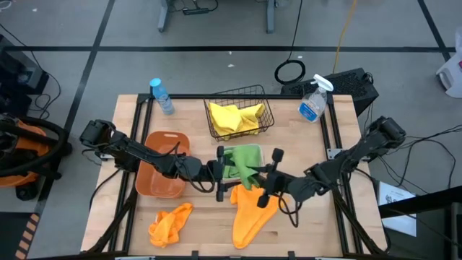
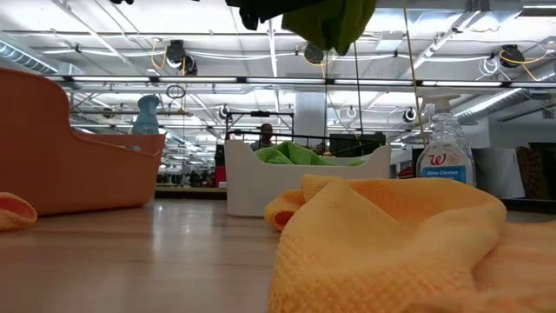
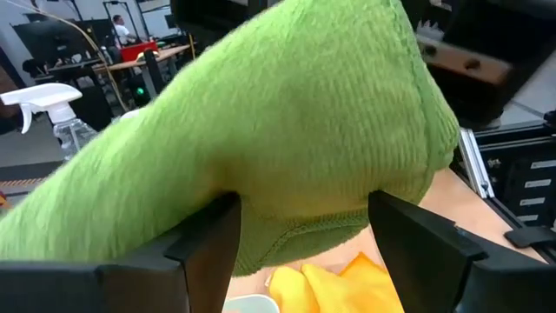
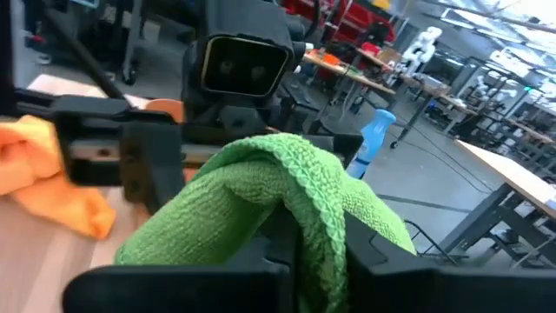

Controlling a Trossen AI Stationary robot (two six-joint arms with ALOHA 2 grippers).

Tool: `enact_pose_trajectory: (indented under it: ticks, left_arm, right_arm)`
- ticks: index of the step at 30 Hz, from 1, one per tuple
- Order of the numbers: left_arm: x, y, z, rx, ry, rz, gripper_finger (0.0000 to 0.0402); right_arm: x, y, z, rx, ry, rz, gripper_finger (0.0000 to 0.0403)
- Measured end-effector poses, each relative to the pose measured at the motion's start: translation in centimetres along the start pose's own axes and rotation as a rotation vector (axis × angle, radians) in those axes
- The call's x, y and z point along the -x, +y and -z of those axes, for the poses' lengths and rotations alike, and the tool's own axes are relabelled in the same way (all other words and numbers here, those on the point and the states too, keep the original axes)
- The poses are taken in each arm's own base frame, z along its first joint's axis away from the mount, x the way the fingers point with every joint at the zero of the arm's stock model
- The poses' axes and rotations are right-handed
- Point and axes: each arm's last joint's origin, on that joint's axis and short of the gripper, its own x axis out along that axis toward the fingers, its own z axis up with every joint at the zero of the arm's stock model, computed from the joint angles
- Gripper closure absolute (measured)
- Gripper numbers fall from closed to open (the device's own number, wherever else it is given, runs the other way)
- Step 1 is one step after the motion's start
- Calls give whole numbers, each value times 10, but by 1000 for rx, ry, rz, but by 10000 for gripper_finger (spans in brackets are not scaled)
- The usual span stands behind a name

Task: Sort microfiber towel by color & place in baskets
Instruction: Put the green towel into the white bin

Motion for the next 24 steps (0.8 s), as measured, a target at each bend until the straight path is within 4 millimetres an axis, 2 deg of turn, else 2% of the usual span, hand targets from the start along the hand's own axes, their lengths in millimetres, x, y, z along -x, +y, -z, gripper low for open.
enact_pose_trajectory:
  ticks: [6, 11, 15, 21, 24]
  left_arm:
    - [0, 1, 0, -18, -1, -18, 144]
    - [0, 1, 2, -51, 24, -63, 144]
    - [0, 1, 2, -52, 25, -64, 144]
    - [0, 1, 1, -52, 22, -64, 144]
    - [0, 1, 1, -61, 16, -68, 144]
  right_arm:
    - [-18, 6, 5, -6, -23, -34, 370]
    - [-19, 6, 7, -7, -10, -35, 340]
    - [-13, 7, 7, 0, 5, -53, 274]
    - [-7, 13, 10, 17, 22, -75, 139]
    - [-7, 14, 12, 38, 35, -89, 87]
